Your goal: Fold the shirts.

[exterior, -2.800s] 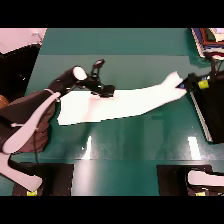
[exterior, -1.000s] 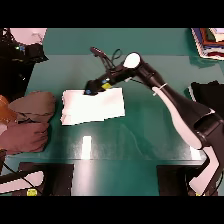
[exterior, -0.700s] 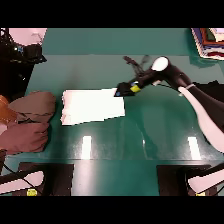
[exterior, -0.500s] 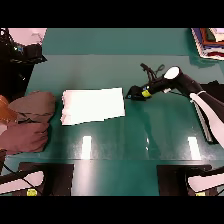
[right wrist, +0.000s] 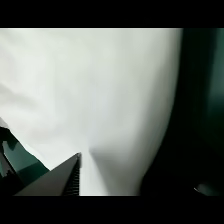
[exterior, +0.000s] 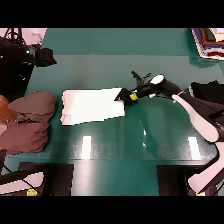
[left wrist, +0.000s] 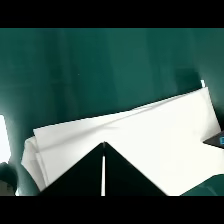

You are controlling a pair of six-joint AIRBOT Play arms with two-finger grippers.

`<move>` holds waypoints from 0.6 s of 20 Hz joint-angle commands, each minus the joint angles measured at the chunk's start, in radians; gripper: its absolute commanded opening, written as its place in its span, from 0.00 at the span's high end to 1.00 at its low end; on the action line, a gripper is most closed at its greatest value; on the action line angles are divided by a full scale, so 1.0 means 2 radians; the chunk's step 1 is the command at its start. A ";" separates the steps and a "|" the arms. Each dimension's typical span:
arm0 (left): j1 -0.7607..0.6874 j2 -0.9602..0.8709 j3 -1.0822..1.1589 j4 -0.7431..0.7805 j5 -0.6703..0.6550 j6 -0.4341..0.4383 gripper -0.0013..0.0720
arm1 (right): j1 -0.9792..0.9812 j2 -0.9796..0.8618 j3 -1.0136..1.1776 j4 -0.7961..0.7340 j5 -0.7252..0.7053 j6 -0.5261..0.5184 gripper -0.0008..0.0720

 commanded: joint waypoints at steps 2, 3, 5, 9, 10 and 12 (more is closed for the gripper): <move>-0.009 0.000 -0.004 -0.003 0.000 -0.003 0.94 | 0.034 -0.040 0.068 0.017 0.015 -0.008 0.97; -0.009 0.000 -0.004 -0.005 -0.002 -0.006 0.94 | 0.033 -0.040 0.080 0.016 0.012 -0.014 0.97; -0.012 0.000 -0.004 -0.009 -0.002 -0.006 0.94 | 0.020 -0.036 0.105 0.006 0.015 -0.013 0.97; -0.058 0.000 -0.004 -0.008 0.003 -0.004 0.94 | -0.043 0.021 0.111 -0.057 0.007 0.002 0.97; -0.070 0.000 -0.004 -0.008 0.007 -0.004 0.94 | -0.069 0.042 0.106 -0.074 0.007 0.009 0.97; -0.092 0.000 -0.004 -0.008 0.014 -0.004 0.94 | -0.126 0.083 0.092 -0.101 0.007 0.019 0.97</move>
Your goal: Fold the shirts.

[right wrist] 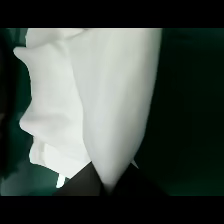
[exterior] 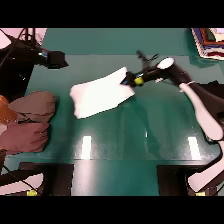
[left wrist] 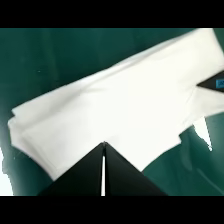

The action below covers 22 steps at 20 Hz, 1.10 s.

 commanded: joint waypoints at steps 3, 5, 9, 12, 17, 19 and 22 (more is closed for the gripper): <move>-0.047 0.000 0.000 0.000 0.009 0.000 0.94 | -0.167 0.107 -0.038 -0.073 -0.001 0.017 0.97; -0.054 0.000 0.000 -0.005 0.008 0.000 0.94 | -0.244 0.142 -0.056 -0.072 -0.004 0.016 0.97; -0.063 0.000 0.000 -0.011 0.011 0.000 0.94 | -0.388 0.183 -0.074 -0.070 -0.014 0.016 0.97; -0.063 0.000 0.000 -0.016 0.016 0.000 0.94 | -0.460 0.194 -0.074 -0.065 -0.019 0.016 0.97; -0.063 0.000 0.000 -0.016 0.039 0.000 0.94 | -0.489 0.193 -0.024 -0.065 -0.008 0.016 0.97; -0.063 0.000 0.000 -0.016 0.043 0.000 0.94 | -0.489 0.194 0.020 -0.065 0.013 0.016 0.97; -0.063 0.000 0.000 -0.016 0.043 0.000 0.94 | -0.493 0.194 0.079 -0.068 0.066 0.017 0.97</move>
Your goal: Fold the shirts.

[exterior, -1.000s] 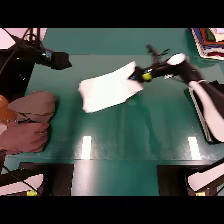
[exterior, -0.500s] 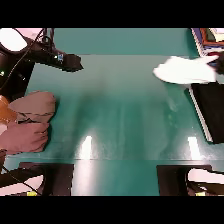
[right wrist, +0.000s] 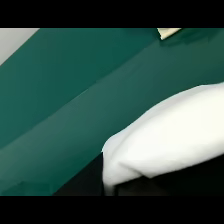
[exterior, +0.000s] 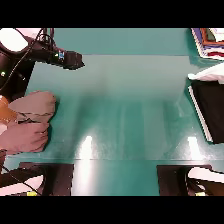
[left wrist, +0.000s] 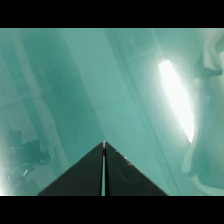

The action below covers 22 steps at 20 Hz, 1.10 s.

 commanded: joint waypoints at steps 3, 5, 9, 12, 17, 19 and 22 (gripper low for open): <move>0.000 0.000 0.000 0.000 0.004 0.000 0.94 | -0.017 0.003 0.076 -0.013 0.101 0.020 0.97; 0.000 0.000 0.000 0.000 0.003 0.001 0.94 | -0.021 0.023 0.057 -0.050 0.123 0.026 0.97; 0.000 0.000 0.000 0.000 -0.001 0.001 0.94 | -0.040 0.096 -0.041 -0.133 0.130 0.043 0.97; 0.000 0.000 0.000 0.001 0.000 0.001 0.94 | -0.078 0.152 -0.134 -0.184 0.148 0.045 0.97; 0.000 0.000 0.000 0.001 -0.002 0.004 0.94 | -0.141 0.206 -0.273 -0.235 0.159 0.044 0.53; 0.000 0.000 0.000 0.001 -0.005 0.004 0.94 | -0.163 0.214 -0.296 -0.239 0.158 0.044 0.24; 0.000 0.000 0.000 0.001 -0.004 0.004 0.94 | -0.157 0.215 -0.275 -0.183 0.159 0.043 0.24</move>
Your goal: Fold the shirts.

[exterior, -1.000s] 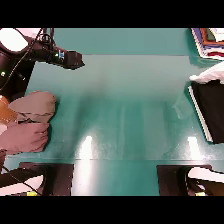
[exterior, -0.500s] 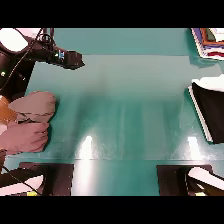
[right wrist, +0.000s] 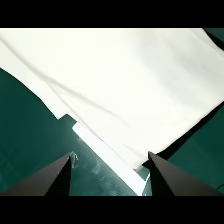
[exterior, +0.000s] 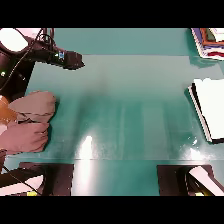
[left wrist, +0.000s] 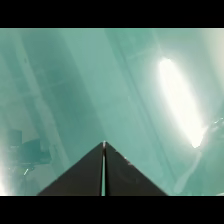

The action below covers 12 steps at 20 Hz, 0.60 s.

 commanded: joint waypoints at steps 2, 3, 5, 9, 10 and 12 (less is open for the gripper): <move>0.000 0.000 0.000 0.000 -0.001 0.001 0.94 | 0.033 0.008 0.025 0.079 0.003 -0.001 0.24; 0.000 0.000 0.000 0.000 -0.003 0.001 0.94 | 0.062 0.008 0.039 0.098 0.003 0.000 0.24; 0.000 0.000 0.000 0.000 -0.004 0.000 0.94 | 0.138 0.008 0.066 0.122 0.002 0.000 0.25; 0.000 0.000 0.001 0.000 0.014 0.000 0.94 | 0.304 0.008 0.099 0.119 -0.021 0.000 0.57; 0.000 0.000 0.001 0.000 0.016 0.000 0.94 | 0.339 0.008 0.105 0.116 -0.031 -0.001 0.80; 0.000 0.000 0.001 0.000 0.018 0.000 0.94 | 0.398 0.008 0.113 0.116 -0.045 -0.002 0.97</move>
